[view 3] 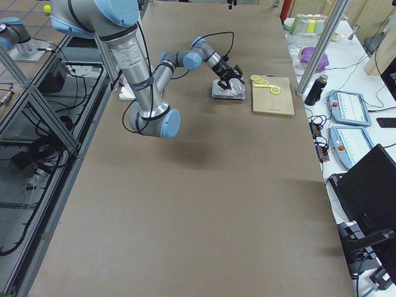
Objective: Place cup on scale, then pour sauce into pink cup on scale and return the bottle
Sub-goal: 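Tilt the bottle spout down over the pink cup to pour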
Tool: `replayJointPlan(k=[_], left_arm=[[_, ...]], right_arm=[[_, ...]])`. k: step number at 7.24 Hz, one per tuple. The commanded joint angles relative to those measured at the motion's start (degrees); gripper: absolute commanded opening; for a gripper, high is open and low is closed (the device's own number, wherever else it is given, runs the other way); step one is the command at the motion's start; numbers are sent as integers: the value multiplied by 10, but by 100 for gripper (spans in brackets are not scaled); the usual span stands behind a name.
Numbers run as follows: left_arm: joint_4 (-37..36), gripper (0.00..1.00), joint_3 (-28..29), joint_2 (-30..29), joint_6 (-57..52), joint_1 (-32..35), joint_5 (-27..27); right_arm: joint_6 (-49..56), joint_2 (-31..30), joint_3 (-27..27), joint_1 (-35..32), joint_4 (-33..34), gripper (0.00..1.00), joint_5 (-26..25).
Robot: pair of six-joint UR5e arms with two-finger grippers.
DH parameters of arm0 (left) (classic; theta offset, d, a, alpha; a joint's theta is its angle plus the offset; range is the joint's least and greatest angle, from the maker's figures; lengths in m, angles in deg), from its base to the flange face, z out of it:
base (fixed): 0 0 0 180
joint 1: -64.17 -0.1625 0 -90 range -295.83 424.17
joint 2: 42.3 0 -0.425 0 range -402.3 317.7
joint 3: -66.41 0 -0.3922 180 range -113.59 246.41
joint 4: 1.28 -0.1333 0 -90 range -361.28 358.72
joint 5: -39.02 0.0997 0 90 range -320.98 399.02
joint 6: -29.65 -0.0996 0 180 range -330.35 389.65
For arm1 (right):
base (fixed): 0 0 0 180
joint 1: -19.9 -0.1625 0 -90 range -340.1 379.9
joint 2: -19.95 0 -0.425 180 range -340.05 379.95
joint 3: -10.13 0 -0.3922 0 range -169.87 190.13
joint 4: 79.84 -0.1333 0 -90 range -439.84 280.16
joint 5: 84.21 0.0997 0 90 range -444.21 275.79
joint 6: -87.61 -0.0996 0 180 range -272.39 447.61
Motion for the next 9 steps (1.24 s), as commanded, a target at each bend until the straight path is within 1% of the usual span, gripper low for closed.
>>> replayJointPlan(k=[1, 5, 9], left_arm=[[0, 97, 0, 0, 0, 0, 0], [0, 97, 0, 0, 0, 0, 0], [0, 97, 0, 0, 1, 0, 0]], right_arm=[[5, 7, 5, 0, 10, 19, -4], [34, 7, 8, -1, 22, 19, -26], [37, 22, 4, -1, 31, 18, -27]])
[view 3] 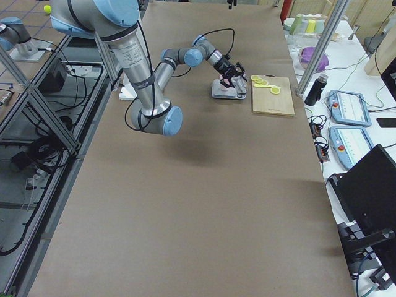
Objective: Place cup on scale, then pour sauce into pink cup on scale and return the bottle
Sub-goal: 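Tilt the bottle spout down over the pink cup to pour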
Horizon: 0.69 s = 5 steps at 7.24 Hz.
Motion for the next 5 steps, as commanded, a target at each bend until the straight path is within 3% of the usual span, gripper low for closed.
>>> replayJointPlan(k=[1, 3, 5], left_arm=[[0, 97, 0, 0, 0, 0, 0], [-1, 97, 0, 0, 0, 0, 0], [0, 97, 0, 0, 0, 0, 0]], right_arm=[[1, 8, -18, 0, 14, 18, 1], [28, 7, -98, -2, 91, 18, 2], [30, 5, -115, -2, 119, 18, 3]])
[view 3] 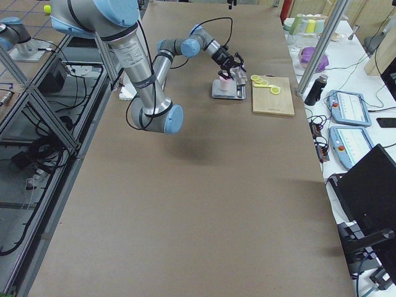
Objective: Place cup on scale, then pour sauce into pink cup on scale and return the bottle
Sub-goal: 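Tilt the bottle spout down over the pink cup to pour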
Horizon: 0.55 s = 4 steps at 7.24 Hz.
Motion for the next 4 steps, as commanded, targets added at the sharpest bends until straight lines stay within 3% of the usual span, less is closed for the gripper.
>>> replayJointPlan(k=[1, 4], left_arm=[[0, 97, 0, 0, 0, 0, 0], [0, 97, 0, 0, 2, 0, 0]], right_arm=[[-1, -6, -8, 0, 13, 18, 0], [-33, -31, 5, 9, -11, 18, 1]])
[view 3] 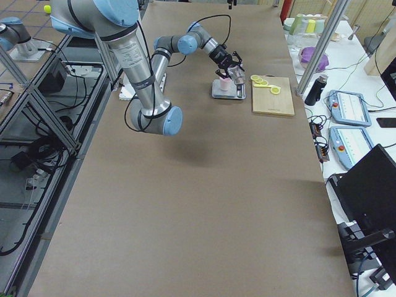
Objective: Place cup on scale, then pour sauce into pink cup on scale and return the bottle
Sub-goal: 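Tilt the bottle spout down over the pink cup to pour, then turn the bottle upright and carry it back toward its spot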
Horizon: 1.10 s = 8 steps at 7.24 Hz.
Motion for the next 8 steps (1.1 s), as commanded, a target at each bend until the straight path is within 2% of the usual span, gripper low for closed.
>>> replayJointPlan(k=[1, 2, 4, 5, 6, 7, 8], left_arm=[[-1, 97, 0, 0, 1, 0, 0], [0, 97, 3, -1, 0, 0, 0], [0, 97, 4, -1, -1, 0, 0], [0, 97, 3, -1, -1, 0, 0], [0, 97, 3, -1, 0, 1, 0], [0, 97, 3, -1, 0, 1, 0], [0, 97, 0, -2, 0, 3, 0]], right_arm=[[-35, -32, 28, 13, -84, 18, 2], [-36, -51, 33, 14, -129, 18, 5], [-79, -53, 31, 13, -156, 18, 41], [-101, -49, 26, 5, -181, 18, 72], [-130, -54, 17, -18, -241, 19, 140], [-168, -83, -1, -35, -287, 19, 167], [-175, -92, -5, -68, -329, 19, 222]])
